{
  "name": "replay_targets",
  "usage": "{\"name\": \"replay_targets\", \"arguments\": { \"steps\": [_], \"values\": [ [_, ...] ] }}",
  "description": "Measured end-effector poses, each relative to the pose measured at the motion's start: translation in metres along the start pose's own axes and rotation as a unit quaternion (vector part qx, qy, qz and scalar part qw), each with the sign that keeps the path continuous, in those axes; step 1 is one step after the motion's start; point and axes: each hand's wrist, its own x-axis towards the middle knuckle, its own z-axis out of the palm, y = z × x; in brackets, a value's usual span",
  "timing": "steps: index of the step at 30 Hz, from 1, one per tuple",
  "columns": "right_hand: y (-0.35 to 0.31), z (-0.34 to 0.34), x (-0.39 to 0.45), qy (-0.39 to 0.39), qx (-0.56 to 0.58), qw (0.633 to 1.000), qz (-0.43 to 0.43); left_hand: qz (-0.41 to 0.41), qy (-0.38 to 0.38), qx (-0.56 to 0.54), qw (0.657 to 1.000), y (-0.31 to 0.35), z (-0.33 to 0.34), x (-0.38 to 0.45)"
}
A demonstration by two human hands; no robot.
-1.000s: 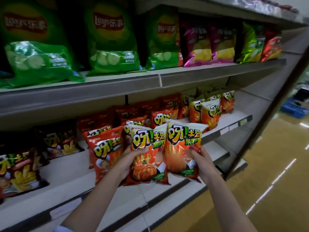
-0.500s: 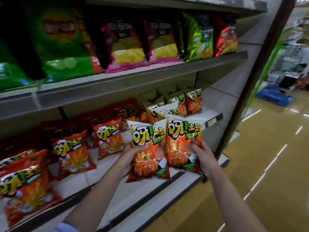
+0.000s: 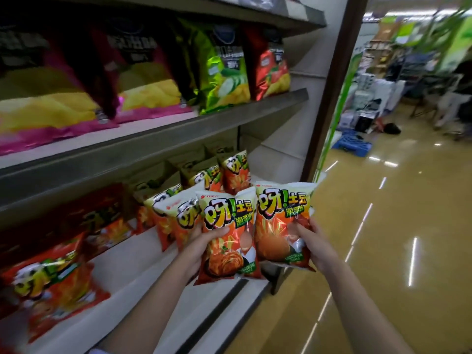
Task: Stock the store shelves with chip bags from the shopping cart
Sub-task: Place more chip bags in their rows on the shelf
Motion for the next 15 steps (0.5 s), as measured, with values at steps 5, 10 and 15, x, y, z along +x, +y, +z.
{"name": "replay_targets", "arguments": {
  "steps": [5, 10, 15],
  "values": [
    [-0.026, -0.012, 0.066, 0.006, -0.002, 1.000, 0.002, 0.007, -0.007, -0.021, 1.000, 0.010, 0.021, 0.065],
    [-0.040, -0.007, 0.126, 0.003, -0.019, 1.000, -0.013, 0.030, 0.003, -0.008, 1.000, 0.027, 0.031, 0.114],
    [-0.046, 0.005, 0.175, -0.035, -0.033, 0.999, -0.002, 0.045, 0.049, 0.018, 0.998, 0.029, 0.027, 0.141]
  ]
}}
